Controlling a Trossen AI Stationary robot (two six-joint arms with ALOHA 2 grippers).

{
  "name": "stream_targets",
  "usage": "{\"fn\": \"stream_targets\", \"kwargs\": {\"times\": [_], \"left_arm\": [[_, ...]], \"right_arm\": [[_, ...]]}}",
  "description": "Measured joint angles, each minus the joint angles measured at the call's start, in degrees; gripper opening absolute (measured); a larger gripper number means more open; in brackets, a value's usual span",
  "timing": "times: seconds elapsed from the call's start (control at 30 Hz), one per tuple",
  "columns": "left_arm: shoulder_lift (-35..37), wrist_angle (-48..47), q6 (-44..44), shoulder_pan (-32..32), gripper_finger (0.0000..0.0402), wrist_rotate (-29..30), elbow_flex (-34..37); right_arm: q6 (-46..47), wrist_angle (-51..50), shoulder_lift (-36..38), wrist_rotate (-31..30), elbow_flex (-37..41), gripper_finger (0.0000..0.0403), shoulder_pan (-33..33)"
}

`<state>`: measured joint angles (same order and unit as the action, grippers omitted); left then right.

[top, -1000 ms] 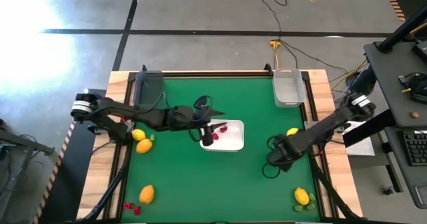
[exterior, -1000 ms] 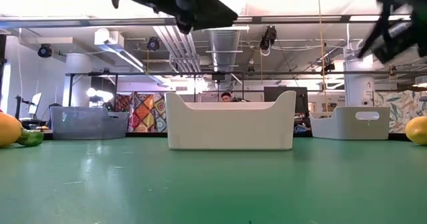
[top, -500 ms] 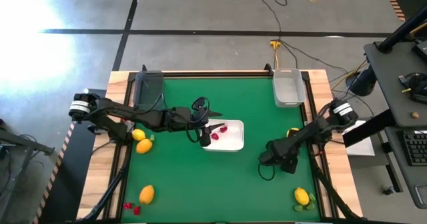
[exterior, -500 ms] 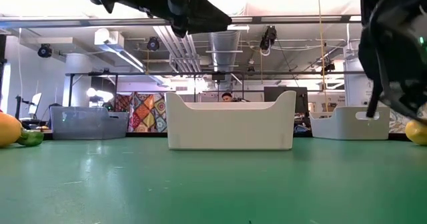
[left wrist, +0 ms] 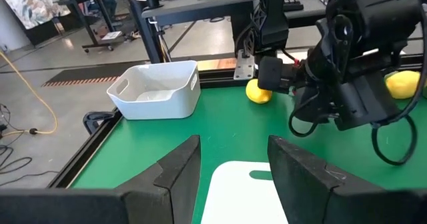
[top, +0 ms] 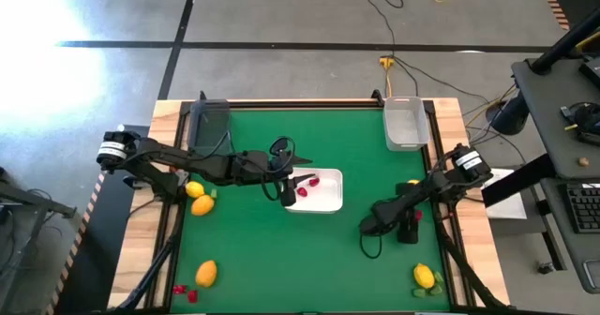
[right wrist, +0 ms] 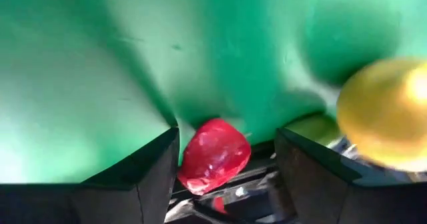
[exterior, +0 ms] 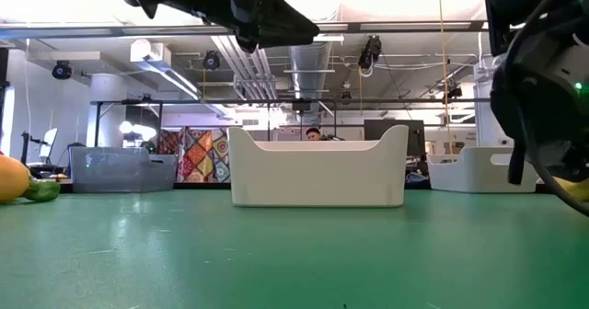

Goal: Sort produce into baskets
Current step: Put the red chili pepper into the white bin

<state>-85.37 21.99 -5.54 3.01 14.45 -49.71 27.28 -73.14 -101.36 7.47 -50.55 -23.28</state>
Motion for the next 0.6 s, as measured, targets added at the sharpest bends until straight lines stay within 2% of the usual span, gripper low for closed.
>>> {"fn": "stream_targets", "kwargs": {"times": [0.1,0.3,0.53,0.6], "left_arm": [[0.0,-0.6,0.0,0.0,0.0158,0.0,0.0],[0.0,-1.1,0.0,0.0,0.0158,0.0,0.0],[0.0,-1.4,0.9,0.1,0.0158,0.0,0.0],[0.0,-1.9,1.4,0.2,0.0158,0.0,0.0]], "right_arm": [[-4.3,-0.4,0.0,0.0,-1.8,0.0238,0.7],[-5.5,-4.6,0.4,0.0,-6.8,0.0247,3.8],[-5.8,-6.4,5.3,6.8,-4.9,0.0262,5.2],[-5.3,-6.3,6.9,6.3,-4.1,0.0266,4.3]]}}
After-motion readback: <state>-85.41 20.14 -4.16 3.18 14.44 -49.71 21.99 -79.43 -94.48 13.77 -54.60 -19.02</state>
